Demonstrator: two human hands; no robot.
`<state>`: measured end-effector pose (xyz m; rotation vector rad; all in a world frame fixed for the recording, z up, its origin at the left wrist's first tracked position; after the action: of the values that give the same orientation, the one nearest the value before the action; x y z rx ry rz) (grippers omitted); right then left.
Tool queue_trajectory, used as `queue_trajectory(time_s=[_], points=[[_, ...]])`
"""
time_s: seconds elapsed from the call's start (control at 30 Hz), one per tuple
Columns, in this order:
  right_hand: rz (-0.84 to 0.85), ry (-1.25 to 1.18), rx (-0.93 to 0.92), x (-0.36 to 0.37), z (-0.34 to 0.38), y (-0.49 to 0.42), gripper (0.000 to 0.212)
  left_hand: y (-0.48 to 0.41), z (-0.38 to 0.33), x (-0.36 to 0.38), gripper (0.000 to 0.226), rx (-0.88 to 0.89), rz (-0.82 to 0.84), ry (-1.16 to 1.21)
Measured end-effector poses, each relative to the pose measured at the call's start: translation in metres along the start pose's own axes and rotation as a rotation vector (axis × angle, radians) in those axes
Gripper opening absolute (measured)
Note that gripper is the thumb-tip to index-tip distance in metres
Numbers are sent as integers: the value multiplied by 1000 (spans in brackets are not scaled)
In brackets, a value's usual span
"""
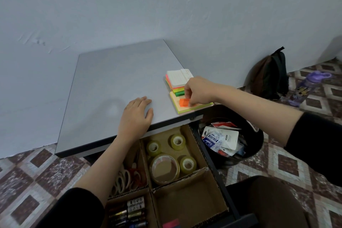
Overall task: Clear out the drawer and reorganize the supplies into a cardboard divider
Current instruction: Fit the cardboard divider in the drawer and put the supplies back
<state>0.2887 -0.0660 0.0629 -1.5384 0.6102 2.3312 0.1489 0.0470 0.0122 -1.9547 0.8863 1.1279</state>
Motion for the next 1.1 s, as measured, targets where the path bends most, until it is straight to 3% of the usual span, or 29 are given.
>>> queue_trajectory(time_s=[0.27, 0.47, 0.67, 0.97, 1.1], points=[[20, 31, 9, 1, 2, 0, 28, 1, -2, -2, 38, 4, -1, 17], [-121, 140, -6, -10, -7, 2, 19, 0, -3, -3, 38, 4, -16, 15], [-79, 81, -52, -7, -6, 5, 15, 1, -3, -4, 37, 5, -38, 17], [-149, 37, -82, -10, -5, 8, 17, 1, -1, -6, 35, -17, -58, 63], [-143, -7, -90, -11, -8, 9, 16, -7, -13, -17, 25, -6, -163, 139]])
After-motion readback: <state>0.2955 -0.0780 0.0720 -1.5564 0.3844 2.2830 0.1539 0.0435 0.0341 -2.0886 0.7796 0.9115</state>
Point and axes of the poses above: each hand's wrist, its own y-axis away from the middle knuckle, its own x-axis out of the palm, z = x × y, the point moved 7 cm from there along -y, towards the middle knuckle, and after that the axes turned 1 degree about z, right-handed, at the moved point
